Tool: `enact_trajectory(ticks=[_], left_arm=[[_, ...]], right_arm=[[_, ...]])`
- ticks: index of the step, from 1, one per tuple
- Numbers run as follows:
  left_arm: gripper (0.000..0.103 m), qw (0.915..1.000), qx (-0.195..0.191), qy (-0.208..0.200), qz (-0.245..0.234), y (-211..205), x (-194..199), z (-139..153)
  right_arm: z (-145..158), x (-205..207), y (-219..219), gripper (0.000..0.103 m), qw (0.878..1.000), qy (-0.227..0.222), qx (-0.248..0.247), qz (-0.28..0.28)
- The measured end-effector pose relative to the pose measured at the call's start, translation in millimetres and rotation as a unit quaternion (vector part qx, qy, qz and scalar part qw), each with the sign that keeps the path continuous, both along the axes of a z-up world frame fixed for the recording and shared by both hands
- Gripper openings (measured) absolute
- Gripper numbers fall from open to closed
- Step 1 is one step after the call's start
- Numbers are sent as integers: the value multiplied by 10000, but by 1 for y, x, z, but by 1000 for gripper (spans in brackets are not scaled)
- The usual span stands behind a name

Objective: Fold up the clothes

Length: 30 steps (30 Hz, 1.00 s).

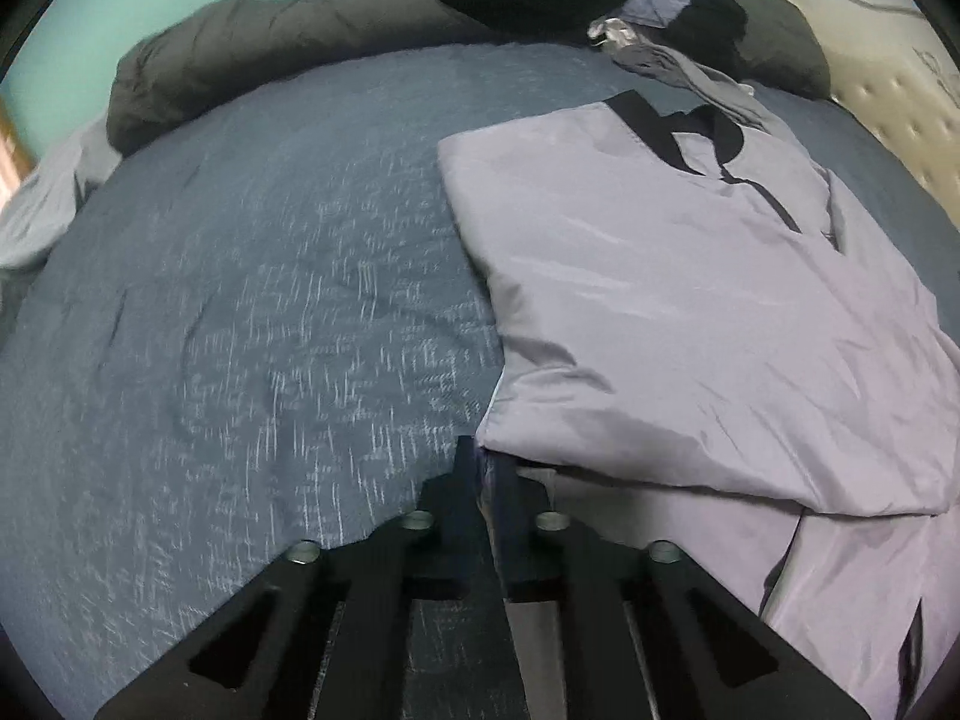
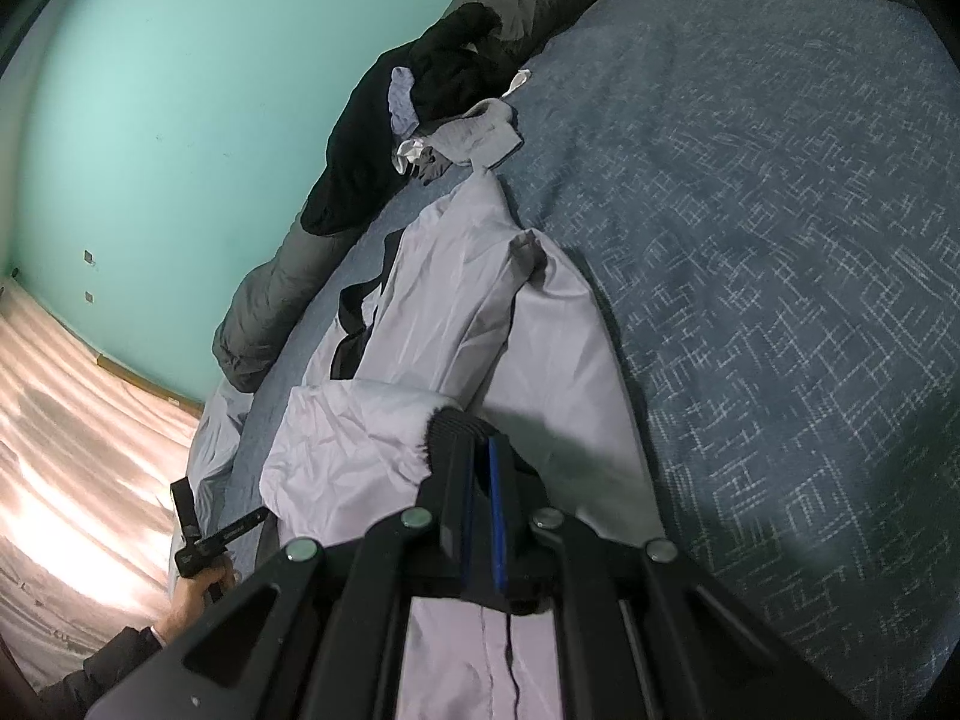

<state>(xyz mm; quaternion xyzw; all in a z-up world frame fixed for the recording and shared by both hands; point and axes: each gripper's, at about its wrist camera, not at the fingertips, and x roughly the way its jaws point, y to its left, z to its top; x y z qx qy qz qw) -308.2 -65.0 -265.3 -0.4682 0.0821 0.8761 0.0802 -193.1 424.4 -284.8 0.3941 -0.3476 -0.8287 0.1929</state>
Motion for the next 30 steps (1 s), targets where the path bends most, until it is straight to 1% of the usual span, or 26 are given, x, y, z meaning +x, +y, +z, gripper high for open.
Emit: enact_trajectory(ticks=[3,4,6,9,12,14,15,17,18,19,22,24,26,27,28,29,30], left_arm=[[3,9995,48,317,60,-10,6,15],[3,9994,60,343,85,-13,6,17],[3,9994,99,287,155,-19,2,17],[3,9994,189,162,254,-25,-5,10],[3,9978,480,-39,464,-34,-11,2],[3,9947,728,-239,693,-41,-13,-7],[0,9929,787,-299,843,-46,-13,-11],[0,9892,768,-316,1211,-60,-13,-15],[0,9871,803,-343,1341,-68,-12,-16],[0,9866,812,-325,1375,-74,-11,-16],[0,9876,1044,-250,1147,-80,-5,-11],[0,9878,1264,-302,862,-78,-2,-8],[1,9875,1353,-351,724,-74,-1,-6],[3,9875,1370,-375,685,-71,-1,-5],[7,9867,1432,-396,665,-70,-2,-5],[10,9846,1560,-414,672,-71,-3,-5],[19,9828,1664,-415,680,-70,-7,-6]], right_arm=[[2,0,-2,4,10000,33,-7,50],[3,0,-4,4,9999,40,-35,91],[3,0,-9,4,9998,51,-85,178],[4,-1,-22,4,9994,62,-23,332],[3,-2,-26,4,9993,56,39,366],[1,-3,-25,4,9994,31,75,332],[0,-4,-24,4,9995,7,102,294],[-4,-6,-22,4,9997,-41,77,235],[-5,-7,-20,4,9998,-60,49,197],[-6,-7,-20,4,9998,-63,28,189],[-7,-8,-21,5,9997,-69,19,219],[-9,-8,-22,5,9997,-87,-9,241],[-10,-7,-22,5,9997,-99,-25,226],[-9,-7,-22,5,9997,-96,-31,220],[-9,-6,-22,5,9997,-90,-37,216],[-9,-6,-21,5,9997,-84,-43,211],[-9,-6,-21,5,9997,-82,-42,210]])
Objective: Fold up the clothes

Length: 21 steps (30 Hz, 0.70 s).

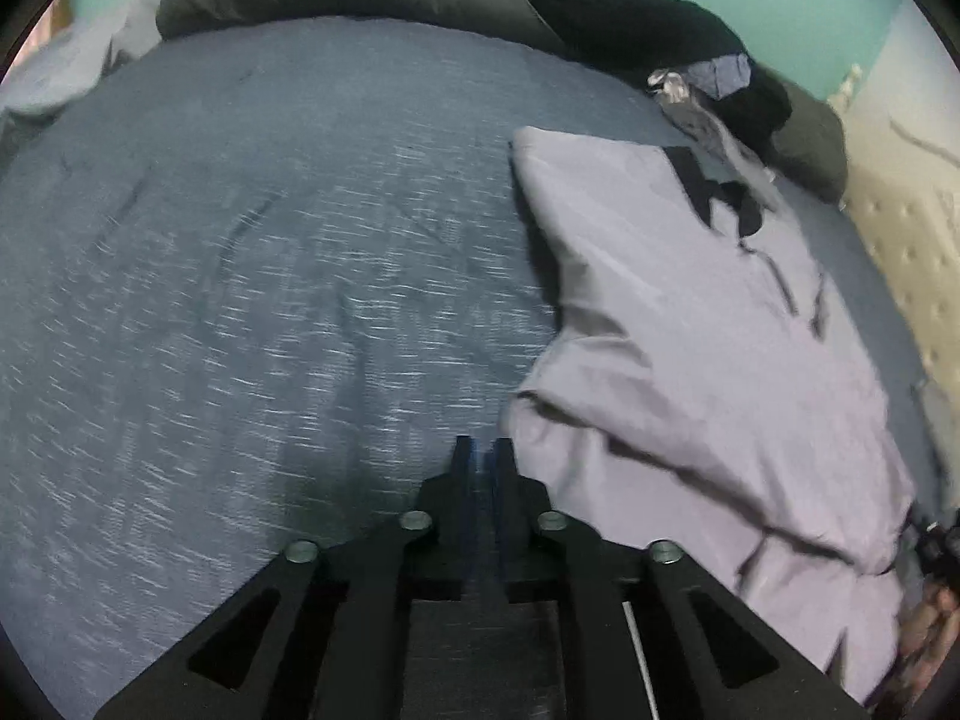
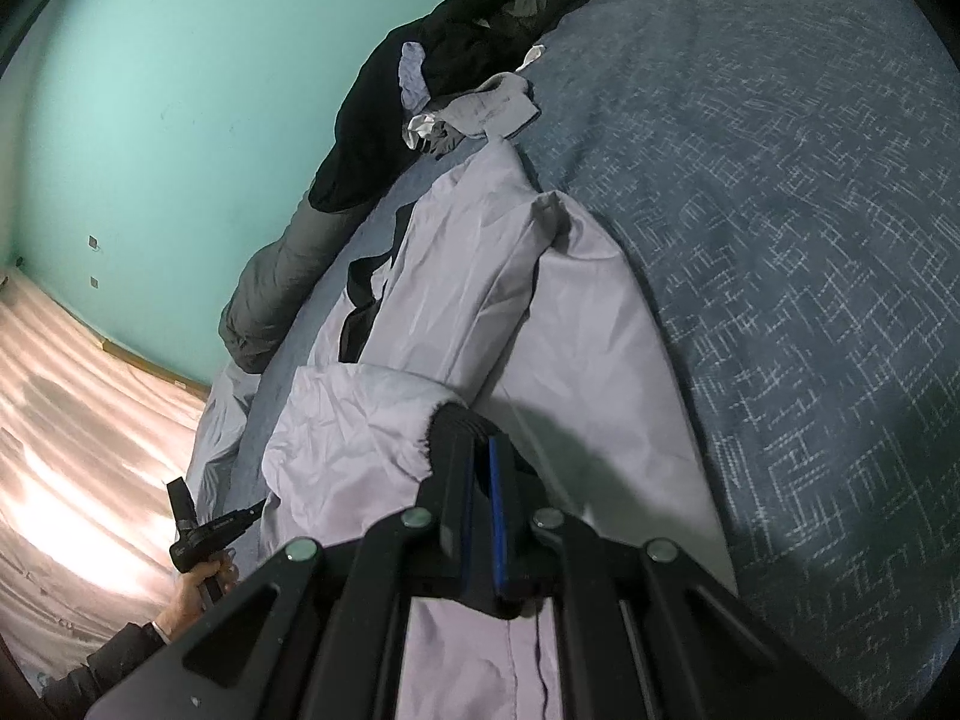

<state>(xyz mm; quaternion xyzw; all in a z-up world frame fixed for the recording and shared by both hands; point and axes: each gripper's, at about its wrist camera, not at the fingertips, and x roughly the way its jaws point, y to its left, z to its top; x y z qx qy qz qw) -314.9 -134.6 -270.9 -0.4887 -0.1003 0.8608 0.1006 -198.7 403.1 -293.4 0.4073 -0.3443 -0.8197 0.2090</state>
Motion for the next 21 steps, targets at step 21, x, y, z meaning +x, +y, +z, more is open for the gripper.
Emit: enact_trajectory(ticks=[21], left_arm=[[2,9942,-1015,353,-34,35,-1,-5]], right_arm=[[9,2,-6,5,9997,188,160,58]])
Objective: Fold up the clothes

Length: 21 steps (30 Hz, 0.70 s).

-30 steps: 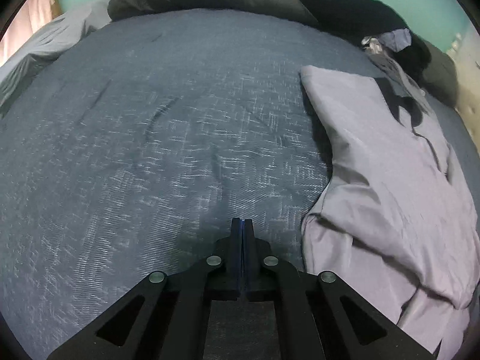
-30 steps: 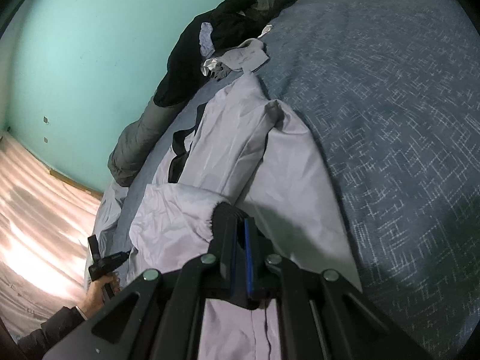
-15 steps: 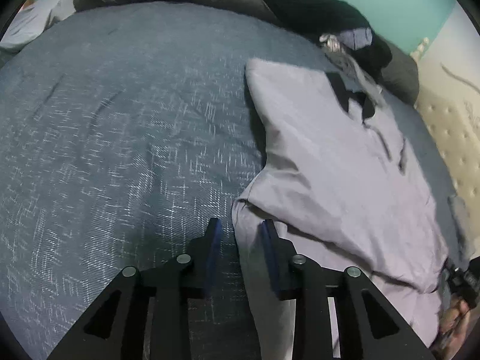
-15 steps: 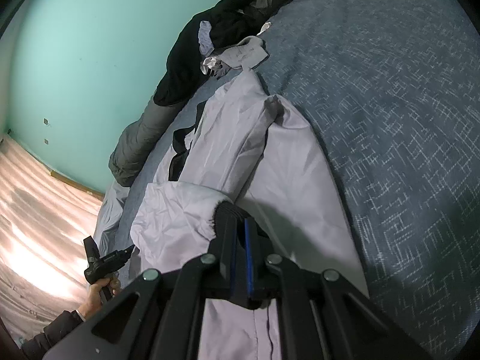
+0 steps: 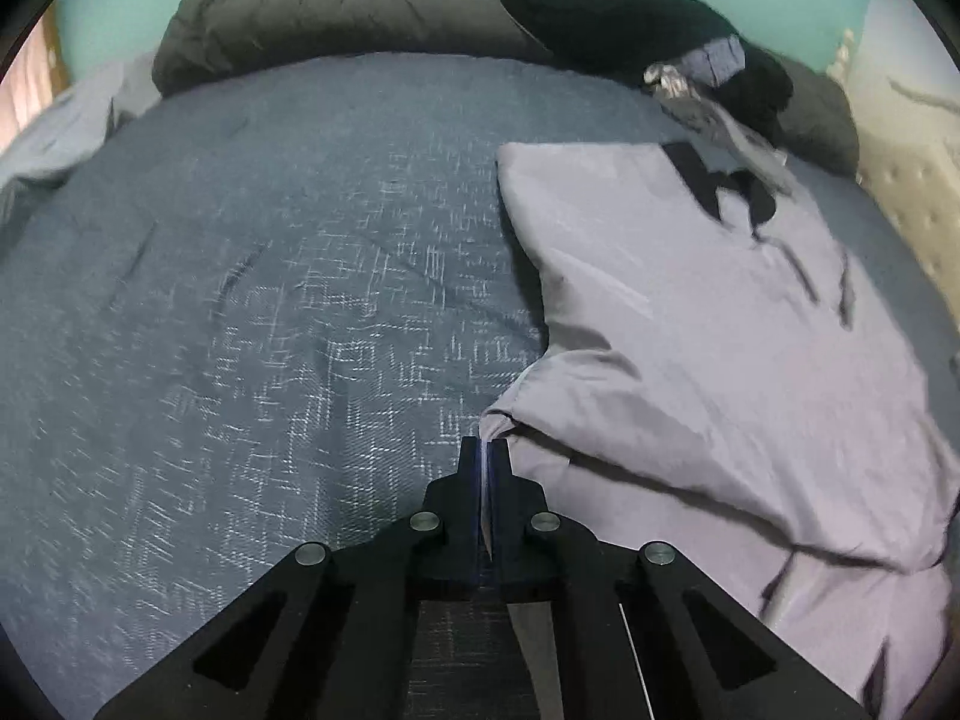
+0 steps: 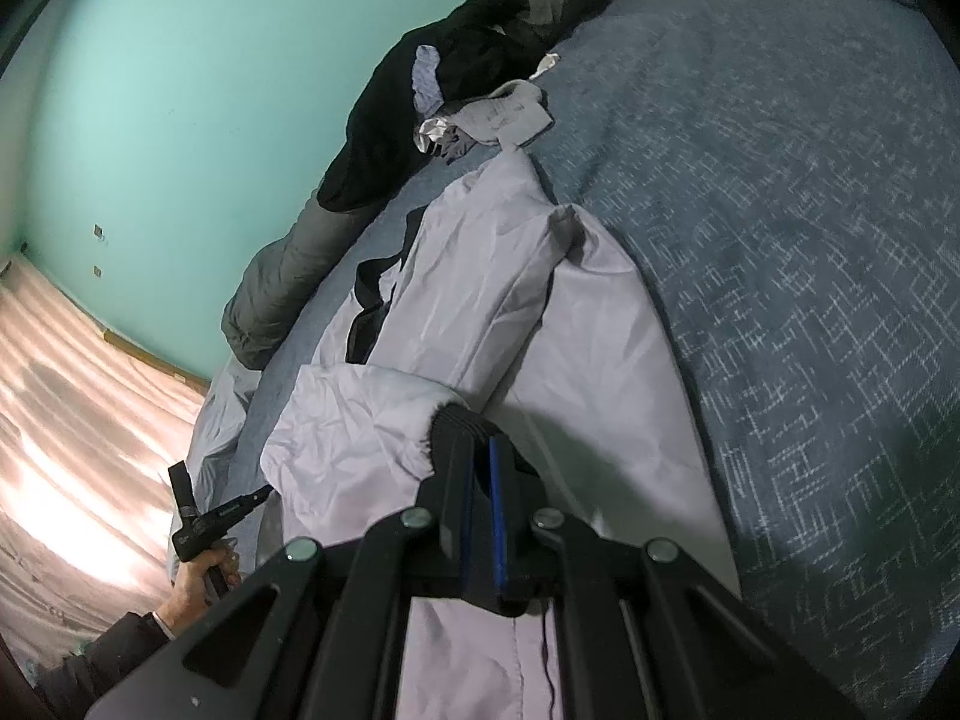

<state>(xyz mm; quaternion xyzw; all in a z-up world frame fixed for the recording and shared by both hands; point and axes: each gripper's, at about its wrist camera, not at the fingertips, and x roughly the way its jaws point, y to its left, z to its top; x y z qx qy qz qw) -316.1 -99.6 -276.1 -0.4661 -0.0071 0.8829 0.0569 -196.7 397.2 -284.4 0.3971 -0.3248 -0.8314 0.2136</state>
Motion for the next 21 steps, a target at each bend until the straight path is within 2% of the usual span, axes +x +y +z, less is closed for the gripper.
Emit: enact_trajectory(ticks=[5,7,12,17,19,21], left_arm=[[2,9999,-38,-60,135,4,-7,-9],[2,9998,89,-115,156,0,-9,-11],[3,9963,794,-309,119,-19,-2,-8],[5,9960,804,-389,45,-30,29,5],[5,9952,857,-460,61,-36,43,7],[5,9947,884,-529,74,-42,56,8]], right_arm=[[-1,-1,-5,5,9999,0,94,75],[-3,-1,-5,5,9999,-29,116,77],[-9,-3,4,8,9999,-138,-57,-78],[-11,-2,6,8,9994,-291,-125,-167],[-8,1,10,12,9990,-310,-79,-300],[-4,6,15,32,9984,-309,-20,-482]])
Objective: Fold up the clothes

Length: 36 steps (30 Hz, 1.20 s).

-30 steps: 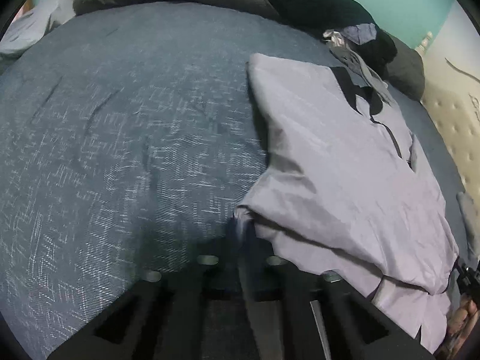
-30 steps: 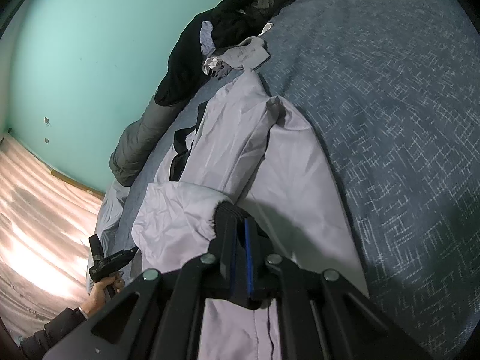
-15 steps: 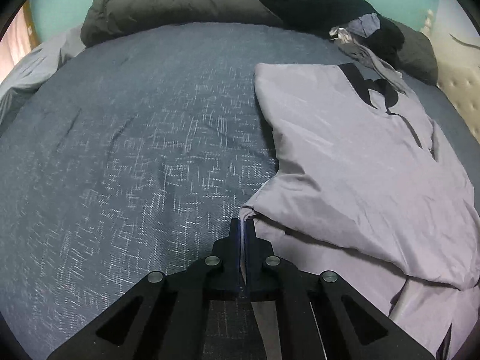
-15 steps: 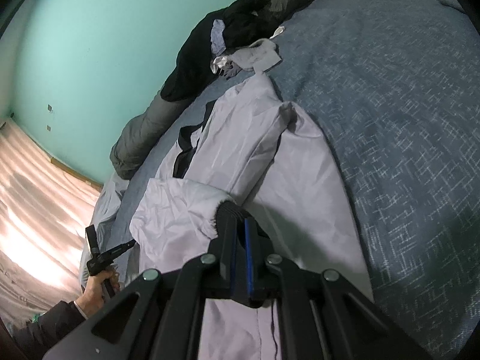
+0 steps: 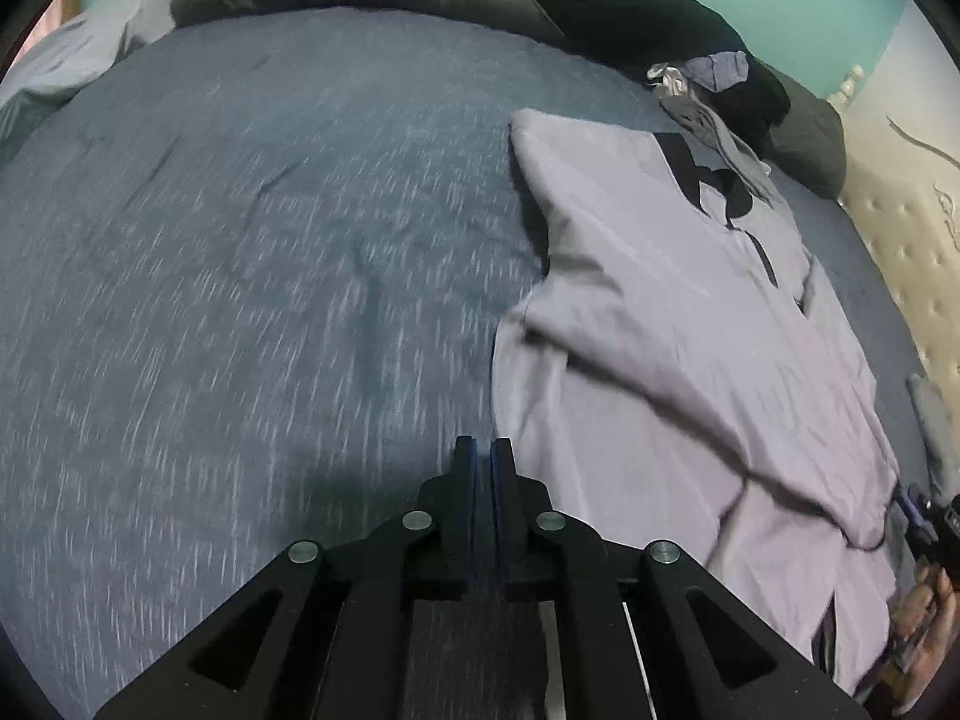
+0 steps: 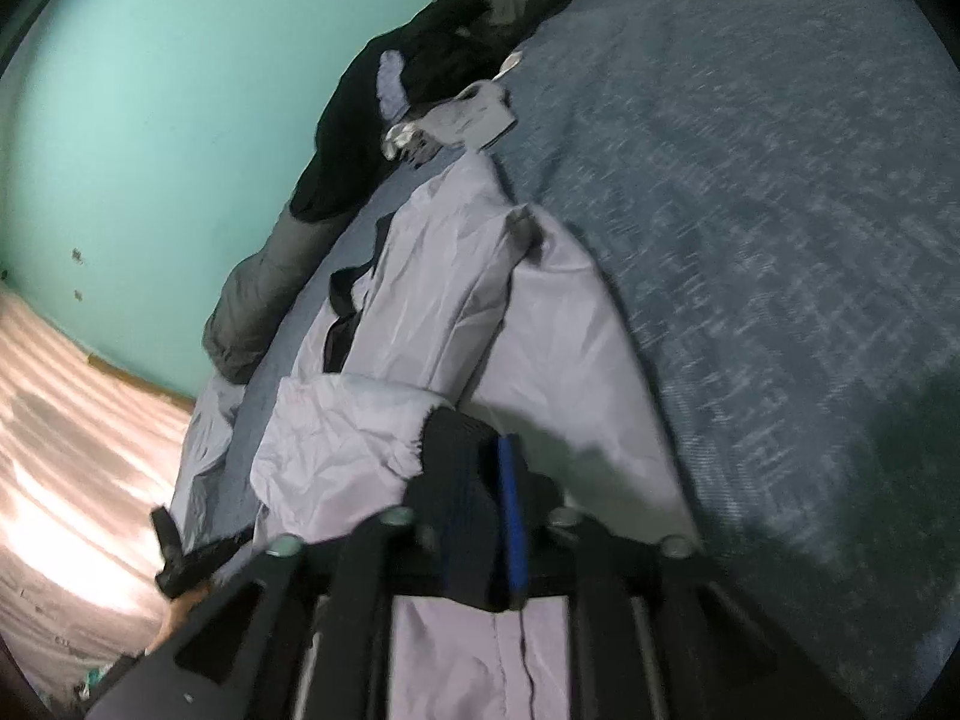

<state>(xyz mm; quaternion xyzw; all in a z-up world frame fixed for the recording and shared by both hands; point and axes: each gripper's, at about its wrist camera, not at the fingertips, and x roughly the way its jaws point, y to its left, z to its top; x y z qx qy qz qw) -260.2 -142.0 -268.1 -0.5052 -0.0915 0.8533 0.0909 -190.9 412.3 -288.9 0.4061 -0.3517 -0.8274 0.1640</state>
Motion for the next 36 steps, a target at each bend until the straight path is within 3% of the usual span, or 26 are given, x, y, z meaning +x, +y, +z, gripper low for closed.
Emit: enact_trajectory(ticks=[3,6,12,17,23,31,34,36], left_arm=[[5,10000,6,-71,15,-6,16,3],[5,9999,-24,-103,24,-8,30,10],[8,9999,-114,-43,-118,-13,58,38],[18,9999,-120,71,-81,-28,82,62],[19,9997,18,233,-80,-41,111,79],[22,9992,104,288,-245,-46,135,82],[23,9991,141,282,-271,-46,140,79],[23,9991,171,276,-280,-46,142,77]], right_arm=[[13,10,6,34,9995,121,199,-204],[22,19,1,35,9998,159,75,-99],[40,36,-56,35,9952,248,163,936],[35,53,-132,35,9763,-177,217,2146],[13,72,-196,34,9497,-790,652,2958],[-18,75,-222,34,9384,-1400,1176,2933],[-28,75,-222,34,9401,-1523,955,2896],[-32,76,-224,21,9388,-1537,973,2924]])
